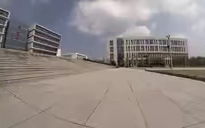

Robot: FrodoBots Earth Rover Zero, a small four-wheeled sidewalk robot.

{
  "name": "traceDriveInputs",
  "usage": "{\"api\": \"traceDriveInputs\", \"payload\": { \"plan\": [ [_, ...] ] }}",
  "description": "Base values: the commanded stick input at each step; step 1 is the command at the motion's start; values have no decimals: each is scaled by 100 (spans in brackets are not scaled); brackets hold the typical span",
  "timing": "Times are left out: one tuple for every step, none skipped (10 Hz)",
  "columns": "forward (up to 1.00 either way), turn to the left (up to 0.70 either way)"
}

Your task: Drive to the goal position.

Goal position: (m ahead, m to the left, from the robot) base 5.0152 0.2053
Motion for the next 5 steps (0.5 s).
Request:
{"api": "traceDriveInputs", "payload": {
  "plan": [
    [70,0],
    [70,0],
    [70,-3],
    [70,-21],
    [70,-34]
  ]
}}
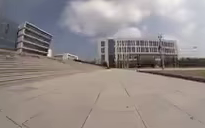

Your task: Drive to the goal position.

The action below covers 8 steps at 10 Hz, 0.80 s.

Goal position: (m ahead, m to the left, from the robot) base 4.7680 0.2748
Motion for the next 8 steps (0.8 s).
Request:
{"api": "traceDriveInputs", "payload": {
  "plan": [
    [70,-34],
    [70,-32],
    [70,-30],
    [70,-27],
    [70,-24],
    [70,-12],
    [70,-2],
    [70,0]
  ]
}}
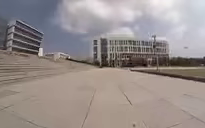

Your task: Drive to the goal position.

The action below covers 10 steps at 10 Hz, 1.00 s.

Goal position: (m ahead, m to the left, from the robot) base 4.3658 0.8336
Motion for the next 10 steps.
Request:
{"api": "traceDriveInputs", "payload": {
  "plan": [
    [70,0],
    [70,0],
    [70,0],
    [70,0],
    [70,0],
    [70,0],
    [70,0],
    [70,0],
    [70,0],
    [70,0]
  ]
}}
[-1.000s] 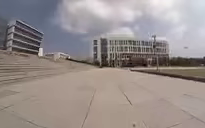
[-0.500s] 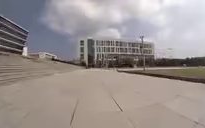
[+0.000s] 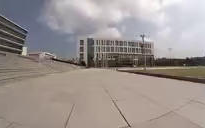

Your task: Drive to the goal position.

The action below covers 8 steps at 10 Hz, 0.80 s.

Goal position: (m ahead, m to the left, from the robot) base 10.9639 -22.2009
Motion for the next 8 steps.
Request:
{"api": "traceDriveInputs", "payload": {
  "plan": [
    [70,0],
    [70,0],
    [70,0],
    [70,0],
    [70,0],
    [70,0],
    [70,0],
    [70,0]
  ]
}}
